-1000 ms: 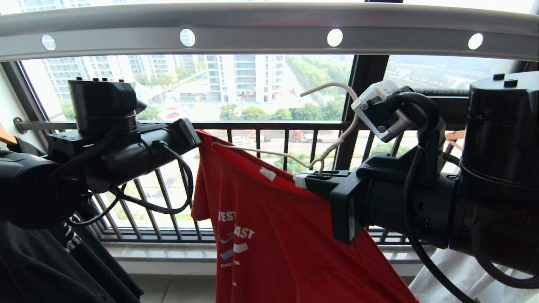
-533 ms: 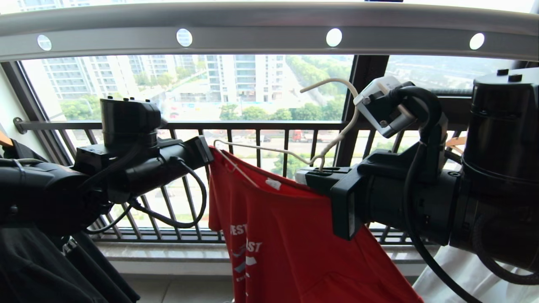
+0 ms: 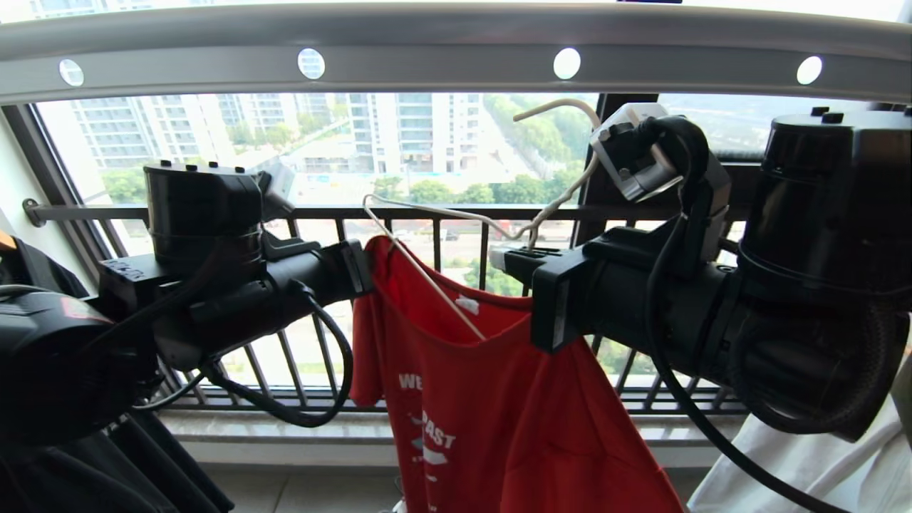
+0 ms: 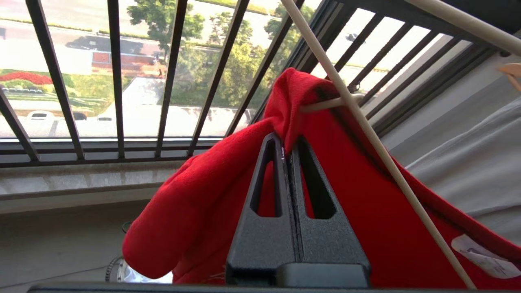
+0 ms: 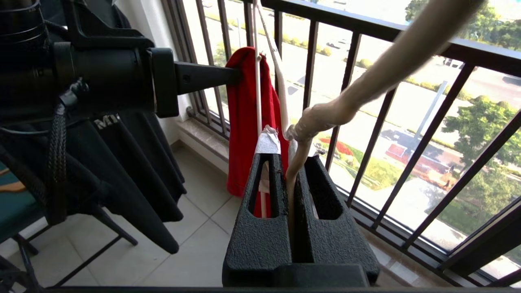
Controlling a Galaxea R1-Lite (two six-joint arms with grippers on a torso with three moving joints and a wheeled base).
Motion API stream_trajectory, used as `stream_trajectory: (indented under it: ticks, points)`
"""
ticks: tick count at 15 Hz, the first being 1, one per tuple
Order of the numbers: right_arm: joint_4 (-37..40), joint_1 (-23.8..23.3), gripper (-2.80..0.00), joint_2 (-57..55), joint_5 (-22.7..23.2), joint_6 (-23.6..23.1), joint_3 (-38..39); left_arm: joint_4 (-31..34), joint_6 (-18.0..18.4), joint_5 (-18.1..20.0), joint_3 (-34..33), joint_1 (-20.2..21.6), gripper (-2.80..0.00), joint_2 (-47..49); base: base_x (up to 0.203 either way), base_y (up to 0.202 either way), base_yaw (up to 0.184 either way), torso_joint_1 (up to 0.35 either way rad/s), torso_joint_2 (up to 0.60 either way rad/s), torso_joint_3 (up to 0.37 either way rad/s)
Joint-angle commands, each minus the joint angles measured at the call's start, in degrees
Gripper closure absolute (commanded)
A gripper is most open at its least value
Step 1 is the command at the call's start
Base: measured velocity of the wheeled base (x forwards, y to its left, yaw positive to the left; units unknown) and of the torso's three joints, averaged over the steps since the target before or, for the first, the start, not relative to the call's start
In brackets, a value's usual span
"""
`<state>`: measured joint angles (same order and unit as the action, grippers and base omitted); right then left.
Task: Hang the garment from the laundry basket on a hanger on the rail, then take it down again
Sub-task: Take the clothes off the clothes rack
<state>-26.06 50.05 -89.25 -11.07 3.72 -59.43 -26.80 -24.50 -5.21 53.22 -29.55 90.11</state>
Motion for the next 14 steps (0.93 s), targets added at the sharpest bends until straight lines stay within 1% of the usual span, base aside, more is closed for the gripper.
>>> stream_trajectory:
  ticks: [1,2,3,5,6,7,9,13,14]
  points:
    - [-3.0,-0.8,0.0,-1.3,-0.3,0.2,0.0,0.3,0.0,-0.5,-0.1,-0.9,0.0,-1.6,0.0,0.0,0.0,0.0,0.0,0.0]
    - [-4.1,-0.9,0.0,-1.2,-0.3,0.7,0.0,0.3,0.2,-2.5,0.2,-0.8,0.0,-1.0,0.0,0.0,0.0,0.0,0.0,0.0]
    - [-4.1,-0.9,0.0,-0.6,-0.2,1.3,0.2,0.1,0.7,-5.5,0.9,-0.7,0.0,0.7,0.0,0.0,0.0,0.0,0.0,0.0]
    - [-2.4,-0.9,0.0,0.3,-0.1,1.4,1.2,-0.2,1.0,-15.7,5.3,1.2,0.0,4.7,0.0,0.0,0.0,0.0,0.0,0.0]
    - [-2.1,-0.9,0.0,0.5,0.0,1.4,1.2,-0.4,1.0,-19.2,6.8,3.1,0.0,6.0,0.0,0.0,0.0,0.0,0.0,0.0]
    - [-2.1,-0.9,0.0,0.5,0.0,1.4,1.2,-1.6,1.1,-19.3,7.1,4.3,0.0,6.1,0.0,0.0,0.0,0.0,0.0,0.0]
    - [-2.1,-0.9,0.0,0.5,0.0,1.4,1.2,-5.4,1.3,-19.3,7.0,5.0,0.0,6.4,0.0,0.0,0.0,0.0,0.0,0.0]
    - [-2.1,-0.8,0.0,0.5,0.1,1.4,1.2,-6.2,1.1,-19.4,6.9,5.0,0.0,10.4,0.0,0.0,0.0,0.0,0.0,0.0]
    - [-2.1,-0.9,0.0,0.5,0.2,1.5,1.2,-8.2,1.0,-19.4,6.8,5.0,0.0,11.4,0.0,0.0,0.0,0.0,0.0,0.0]
